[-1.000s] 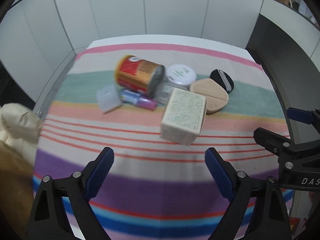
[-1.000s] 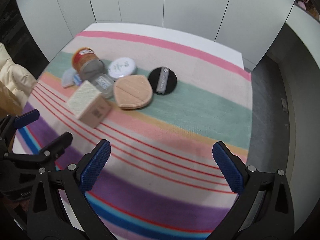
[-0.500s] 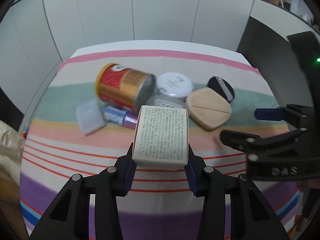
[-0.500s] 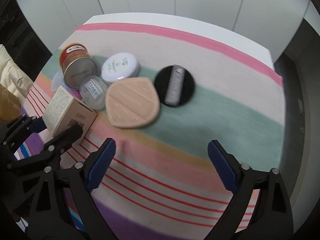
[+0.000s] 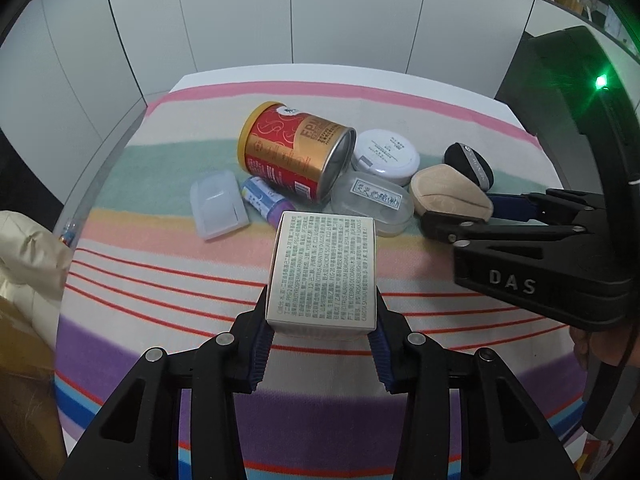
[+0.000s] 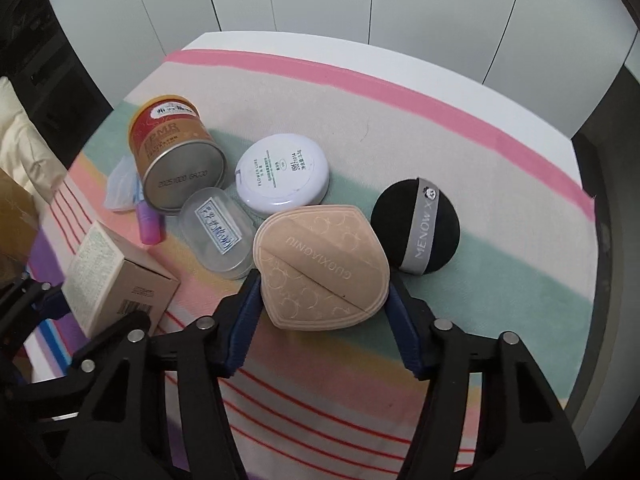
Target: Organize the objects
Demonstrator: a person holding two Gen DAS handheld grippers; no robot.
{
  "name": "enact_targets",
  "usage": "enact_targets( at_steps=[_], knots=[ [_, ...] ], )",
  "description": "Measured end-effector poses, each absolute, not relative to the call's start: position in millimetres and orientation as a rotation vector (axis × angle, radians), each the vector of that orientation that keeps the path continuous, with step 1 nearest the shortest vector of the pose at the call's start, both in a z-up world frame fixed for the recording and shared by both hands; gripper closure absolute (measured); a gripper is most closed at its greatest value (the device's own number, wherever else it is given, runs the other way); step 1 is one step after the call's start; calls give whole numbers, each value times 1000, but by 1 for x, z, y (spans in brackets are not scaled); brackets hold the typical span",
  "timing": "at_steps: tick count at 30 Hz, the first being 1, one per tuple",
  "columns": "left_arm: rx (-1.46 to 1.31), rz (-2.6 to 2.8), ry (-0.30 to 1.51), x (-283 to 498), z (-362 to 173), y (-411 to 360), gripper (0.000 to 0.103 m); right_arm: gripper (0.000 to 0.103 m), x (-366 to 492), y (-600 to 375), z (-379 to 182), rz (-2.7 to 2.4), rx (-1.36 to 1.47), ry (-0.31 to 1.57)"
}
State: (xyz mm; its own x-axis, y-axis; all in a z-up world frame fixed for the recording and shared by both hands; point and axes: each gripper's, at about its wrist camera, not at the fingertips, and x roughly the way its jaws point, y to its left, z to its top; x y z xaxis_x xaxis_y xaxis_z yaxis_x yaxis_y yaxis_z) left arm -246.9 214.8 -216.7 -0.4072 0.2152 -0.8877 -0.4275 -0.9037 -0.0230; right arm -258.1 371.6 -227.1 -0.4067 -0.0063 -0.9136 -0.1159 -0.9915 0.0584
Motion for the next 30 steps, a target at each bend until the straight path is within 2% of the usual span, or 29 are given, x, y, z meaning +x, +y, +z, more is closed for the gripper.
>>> enact_targets(
  at_steps=[14, 30],
  knots=[
    [-1452, 2329, 292, -222, -185, 215, 60, 45, -207, 379, -198, 2520, -1653, 256],
    [-1418, 2395, 227, -167, -119, 188, 60, 45, -130, 359, -124, 2560, -1548, 266]
  ],
)
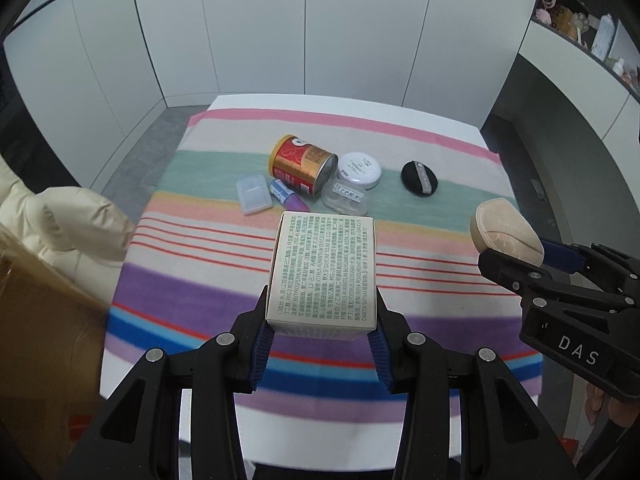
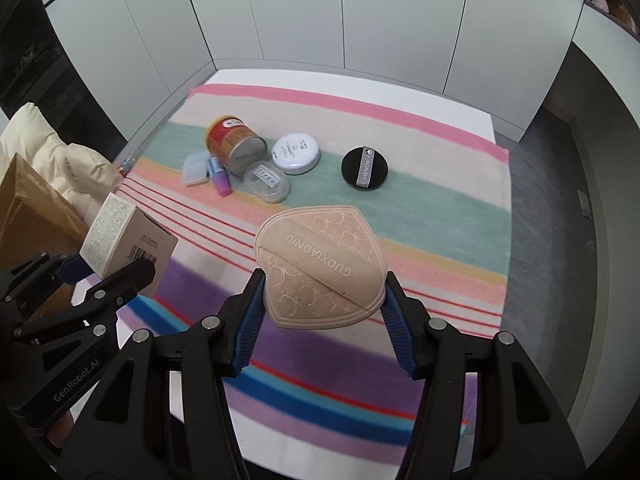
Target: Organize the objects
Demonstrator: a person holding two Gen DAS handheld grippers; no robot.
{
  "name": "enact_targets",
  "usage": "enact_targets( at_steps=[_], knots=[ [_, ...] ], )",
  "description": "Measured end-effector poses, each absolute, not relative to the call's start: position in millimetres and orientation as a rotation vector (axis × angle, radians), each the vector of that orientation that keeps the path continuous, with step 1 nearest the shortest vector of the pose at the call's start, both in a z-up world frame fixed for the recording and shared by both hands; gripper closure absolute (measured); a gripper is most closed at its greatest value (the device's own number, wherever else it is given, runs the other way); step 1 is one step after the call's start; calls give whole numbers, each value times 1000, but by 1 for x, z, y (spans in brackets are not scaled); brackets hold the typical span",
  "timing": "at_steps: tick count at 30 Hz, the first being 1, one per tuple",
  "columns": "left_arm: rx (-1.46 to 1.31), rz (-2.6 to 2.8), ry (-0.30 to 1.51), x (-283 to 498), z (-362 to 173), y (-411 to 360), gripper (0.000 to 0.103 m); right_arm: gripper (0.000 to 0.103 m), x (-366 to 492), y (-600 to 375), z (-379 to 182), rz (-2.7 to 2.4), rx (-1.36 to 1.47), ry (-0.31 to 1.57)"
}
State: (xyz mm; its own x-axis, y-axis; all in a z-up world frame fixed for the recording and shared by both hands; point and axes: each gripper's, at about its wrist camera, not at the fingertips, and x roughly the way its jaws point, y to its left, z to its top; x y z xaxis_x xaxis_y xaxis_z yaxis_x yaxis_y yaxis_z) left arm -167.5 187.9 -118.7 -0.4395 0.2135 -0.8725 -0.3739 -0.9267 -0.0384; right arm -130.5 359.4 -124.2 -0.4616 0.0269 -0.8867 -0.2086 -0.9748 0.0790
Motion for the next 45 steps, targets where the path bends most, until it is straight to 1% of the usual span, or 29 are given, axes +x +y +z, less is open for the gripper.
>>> enact_targets(
  at_steps=[8, 16, 23, 32, 39, 45],
  knots=[
    [-1358, 2431, 221, -142, -83, 165, 60, 45, -104, 340, -90, 2587, -1500, 245],
    [-1325, 2455, 221, -120, -64, 137, 60, 45, -81, 321, -63, 2628, -1457, 223],
    [-1287, 2486, 157, -109, -45, 113, 60, 45, -69, 304, -43, 2696, -1403, 151],
    [-1228, 2514, 80, -113, -27, 100, 60, 45, -66, 294, -31, 2756, -1365, 99],
    [-1208, 2532, 89, -112, -22, 92, 60, 45, -67, 284, -15, 2804, -1301, 84],
    [-1190, 2552, 82, -113, -18, 89, 60, 45, -68, 282, -15, 2800, -1302, 99]
  ],
)
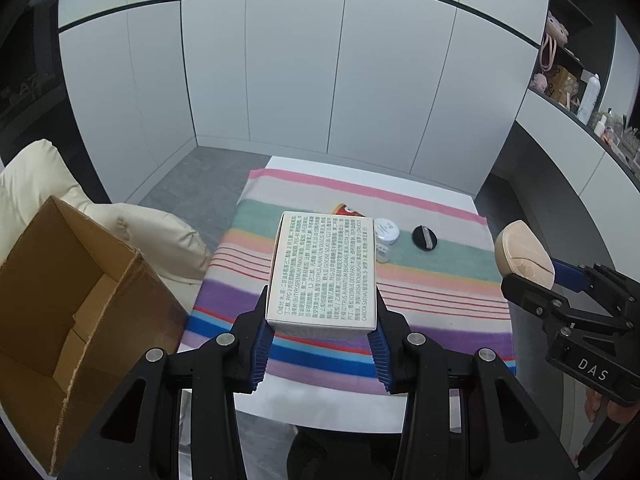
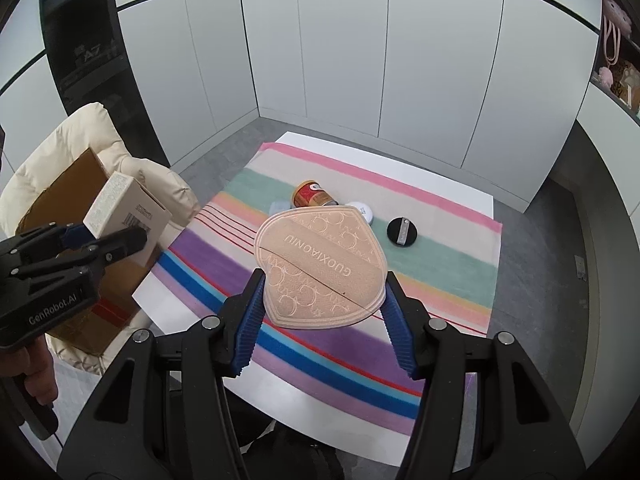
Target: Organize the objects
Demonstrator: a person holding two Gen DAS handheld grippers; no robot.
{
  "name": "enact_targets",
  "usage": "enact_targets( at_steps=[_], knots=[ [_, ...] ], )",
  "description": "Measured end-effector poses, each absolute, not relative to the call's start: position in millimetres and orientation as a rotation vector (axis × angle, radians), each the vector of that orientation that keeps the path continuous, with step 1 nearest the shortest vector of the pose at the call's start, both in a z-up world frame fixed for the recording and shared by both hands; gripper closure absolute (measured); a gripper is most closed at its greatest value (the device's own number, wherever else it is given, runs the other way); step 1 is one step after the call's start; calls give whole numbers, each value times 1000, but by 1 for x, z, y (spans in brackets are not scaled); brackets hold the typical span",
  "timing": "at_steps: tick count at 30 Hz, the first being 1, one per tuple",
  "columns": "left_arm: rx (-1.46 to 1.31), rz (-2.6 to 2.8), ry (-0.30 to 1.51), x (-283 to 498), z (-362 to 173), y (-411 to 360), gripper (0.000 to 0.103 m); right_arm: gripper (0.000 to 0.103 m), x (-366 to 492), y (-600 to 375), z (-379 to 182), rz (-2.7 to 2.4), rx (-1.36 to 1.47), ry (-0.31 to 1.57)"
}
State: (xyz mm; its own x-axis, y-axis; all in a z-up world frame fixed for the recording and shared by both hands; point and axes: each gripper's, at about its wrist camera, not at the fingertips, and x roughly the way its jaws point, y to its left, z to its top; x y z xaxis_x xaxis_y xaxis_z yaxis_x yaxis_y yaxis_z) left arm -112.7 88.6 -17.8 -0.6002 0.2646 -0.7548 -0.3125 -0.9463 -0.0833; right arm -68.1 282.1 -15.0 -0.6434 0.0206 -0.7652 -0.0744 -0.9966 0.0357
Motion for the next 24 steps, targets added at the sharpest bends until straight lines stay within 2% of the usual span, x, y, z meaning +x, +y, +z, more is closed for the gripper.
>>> enact_targets(
  at_steps=[9, 24],
  knots=[
    [-1197, 2584, 79, -111, -19, 73, 60, 45, -76, 271, -13, 2816, -1304, 106],
    [-1220, 2712, 4, -113, -19, -4, 60, 45, -110, 202, -12, 2920, -1343, 36]
  ],
)
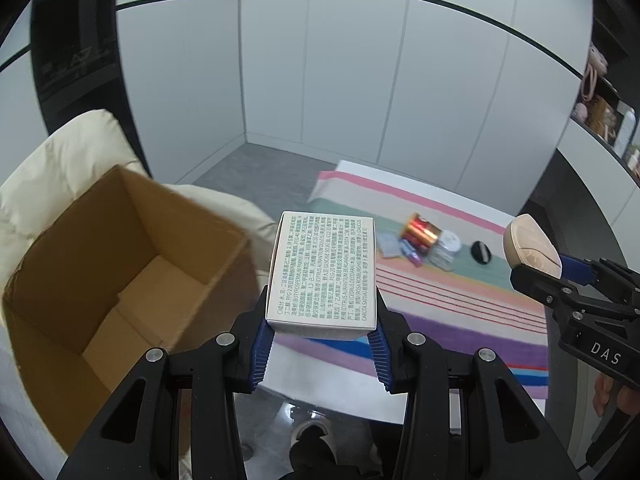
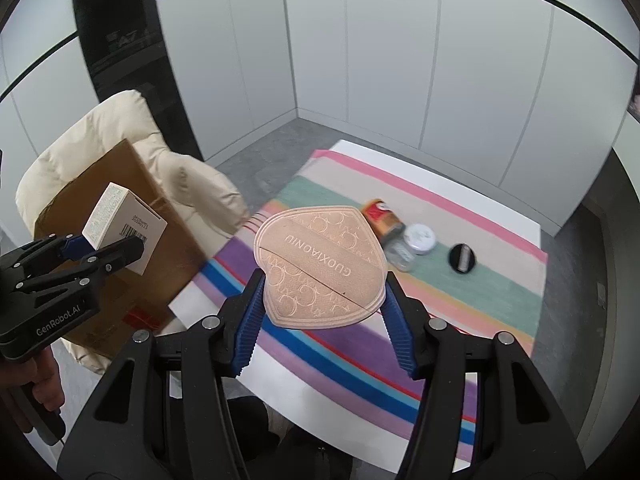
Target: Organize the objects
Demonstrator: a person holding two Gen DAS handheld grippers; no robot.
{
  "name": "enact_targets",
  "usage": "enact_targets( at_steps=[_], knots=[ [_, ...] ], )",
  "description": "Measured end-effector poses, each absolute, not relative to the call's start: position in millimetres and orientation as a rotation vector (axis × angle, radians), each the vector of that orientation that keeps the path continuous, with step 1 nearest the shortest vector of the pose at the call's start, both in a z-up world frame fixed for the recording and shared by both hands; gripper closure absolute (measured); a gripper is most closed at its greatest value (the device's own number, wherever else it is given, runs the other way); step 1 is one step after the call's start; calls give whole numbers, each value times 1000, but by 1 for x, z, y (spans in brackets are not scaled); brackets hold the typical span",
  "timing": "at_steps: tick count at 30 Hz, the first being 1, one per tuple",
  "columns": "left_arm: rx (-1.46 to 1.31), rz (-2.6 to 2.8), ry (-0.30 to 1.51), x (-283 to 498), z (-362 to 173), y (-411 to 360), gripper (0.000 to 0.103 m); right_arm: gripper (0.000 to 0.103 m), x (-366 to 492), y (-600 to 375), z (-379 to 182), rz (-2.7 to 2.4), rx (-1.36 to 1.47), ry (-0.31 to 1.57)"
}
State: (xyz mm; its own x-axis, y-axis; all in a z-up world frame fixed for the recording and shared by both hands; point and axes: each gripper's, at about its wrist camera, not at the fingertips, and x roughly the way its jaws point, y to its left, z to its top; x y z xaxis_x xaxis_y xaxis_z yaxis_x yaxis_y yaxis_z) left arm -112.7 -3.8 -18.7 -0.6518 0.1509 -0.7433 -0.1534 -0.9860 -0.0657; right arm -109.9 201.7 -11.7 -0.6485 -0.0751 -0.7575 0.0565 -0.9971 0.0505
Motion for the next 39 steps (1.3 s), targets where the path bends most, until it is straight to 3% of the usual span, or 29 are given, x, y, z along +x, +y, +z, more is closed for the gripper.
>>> enact_targets(
  at_steps=[27, 33, 36, 39],
  knots=[
    [-1345, 2951, -105, -95, -33, -156, 60, 45, -141, 49, -10, -2564, 1180, 105],
    [-1339, 2990, -43, -88, -38, -172, 58, 45, -144, 15, -11, -2515, 1167, 133],
    [-1322, 3023, -43, -82, -36, -183, 52, 45, -145, -3, -11, -2489, 1161, 148],
    [-1281, 3081, 1, -73, -31, -191, 23, 45, -145, -20, -14, -2468, 1157, 174]
  ],
)
